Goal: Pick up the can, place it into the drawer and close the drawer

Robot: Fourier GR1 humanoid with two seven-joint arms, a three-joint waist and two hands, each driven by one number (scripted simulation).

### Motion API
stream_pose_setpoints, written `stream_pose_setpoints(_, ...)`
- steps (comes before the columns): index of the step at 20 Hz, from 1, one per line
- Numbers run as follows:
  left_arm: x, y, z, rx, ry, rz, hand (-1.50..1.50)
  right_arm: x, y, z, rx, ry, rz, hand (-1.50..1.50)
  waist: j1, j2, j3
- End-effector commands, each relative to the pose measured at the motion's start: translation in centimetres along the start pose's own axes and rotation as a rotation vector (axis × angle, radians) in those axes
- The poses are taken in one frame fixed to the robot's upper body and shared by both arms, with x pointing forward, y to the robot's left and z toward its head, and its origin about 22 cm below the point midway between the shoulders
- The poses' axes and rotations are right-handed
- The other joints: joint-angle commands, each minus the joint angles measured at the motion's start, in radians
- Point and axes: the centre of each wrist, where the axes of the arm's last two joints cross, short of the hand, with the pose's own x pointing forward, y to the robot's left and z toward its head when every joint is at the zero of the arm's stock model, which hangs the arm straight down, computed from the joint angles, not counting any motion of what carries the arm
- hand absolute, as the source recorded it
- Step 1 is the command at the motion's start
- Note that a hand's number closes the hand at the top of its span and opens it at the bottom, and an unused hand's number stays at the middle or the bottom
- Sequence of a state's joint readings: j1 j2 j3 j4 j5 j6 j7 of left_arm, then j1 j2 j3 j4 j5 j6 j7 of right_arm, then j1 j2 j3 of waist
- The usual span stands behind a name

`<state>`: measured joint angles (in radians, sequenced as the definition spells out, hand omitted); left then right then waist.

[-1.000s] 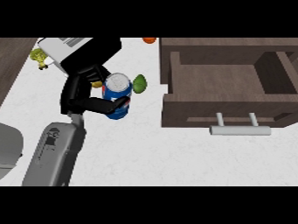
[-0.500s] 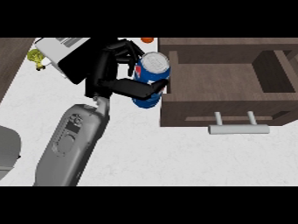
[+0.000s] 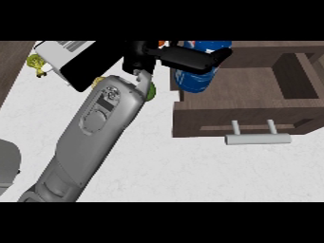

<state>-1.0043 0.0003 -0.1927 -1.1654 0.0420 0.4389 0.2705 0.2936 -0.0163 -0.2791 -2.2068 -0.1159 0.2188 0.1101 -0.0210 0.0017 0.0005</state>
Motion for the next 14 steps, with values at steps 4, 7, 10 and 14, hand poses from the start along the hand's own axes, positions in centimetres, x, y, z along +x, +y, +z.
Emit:
stream_pose_setpoints(4,3.7,-3.0,-3.1,0.006,0.017,-0.004,1.50,-0.8,0.3,-0.3,-0.004,-0.003,-0.007,-1.50,-0.010,0.002,0.000)
stream_pose_setpoints(7,2.8,-3.7,-3.6,0.000,0.025,-0.042,1.50,-0.6,0.9,-1.5,-0.003,-0.026,-0.011,-1.50,-0.009,0.004,0.000)
stream_pose_setpoints(10,3.6,-4.1,-5.1,0.009,0.042,-0.058,1.50,-0.5,0.2,-0.5,0.015,-0.019,-0.002,-1.50,-0.026,0.007,0.001)
stream_pose_setpoints(14,4.9,-5.6,-5.3,-0.001,0.045,-0.090,1.50,-1.1,1.0,-0.3,0.013,-0.018,-0.018,-1.50,-0.027,0.006,0.001)
